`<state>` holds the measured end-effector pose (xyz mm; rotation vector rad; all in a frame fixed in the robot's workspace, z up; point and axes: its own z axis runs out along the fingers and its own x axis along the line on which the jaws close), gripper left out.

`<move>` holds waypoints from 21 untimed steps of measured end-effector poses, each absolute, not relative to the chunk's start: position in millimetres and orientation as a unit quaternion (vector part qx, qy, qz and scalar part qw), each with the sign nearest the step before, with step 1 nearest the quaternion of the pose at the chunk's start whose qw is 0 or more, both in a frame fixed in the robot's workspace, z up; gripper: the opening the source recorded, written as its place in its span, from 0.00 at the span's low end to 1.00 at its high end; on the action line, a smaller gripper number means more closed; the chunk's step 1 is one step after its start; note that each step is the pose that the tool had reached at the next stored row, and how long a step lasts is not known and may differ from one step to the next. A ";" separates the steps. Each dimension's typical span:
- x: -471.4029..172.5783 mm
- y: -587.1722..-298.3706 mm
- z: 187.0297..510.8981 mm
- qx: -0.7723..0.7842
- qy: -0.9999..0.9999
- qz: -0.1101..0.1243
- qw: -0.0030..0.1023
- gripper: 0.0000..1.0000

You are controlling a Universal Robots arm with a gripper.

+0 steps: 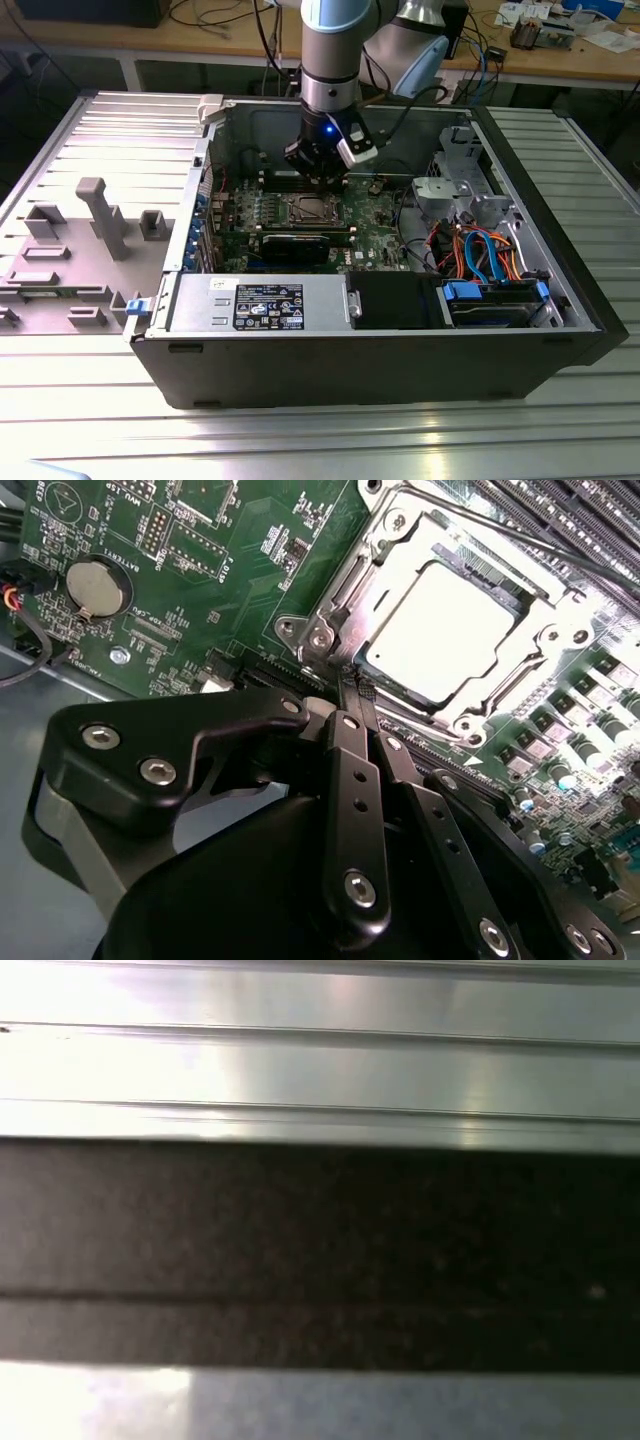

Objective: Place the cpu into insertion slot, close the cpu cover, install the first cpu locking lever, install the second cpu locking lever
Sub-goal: 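Install the first cpu locking lever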

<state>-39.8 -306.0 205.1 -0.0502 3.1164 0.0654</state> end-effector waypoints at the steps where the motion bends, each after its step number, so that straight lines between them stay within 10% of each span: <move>1: -39.7 -305.7 204.9 -0.016 1.000 0.020 0.012 0.11; 21: -38.4 -303.1 208.3 -0.016 0.999 0.024 0.012 0.11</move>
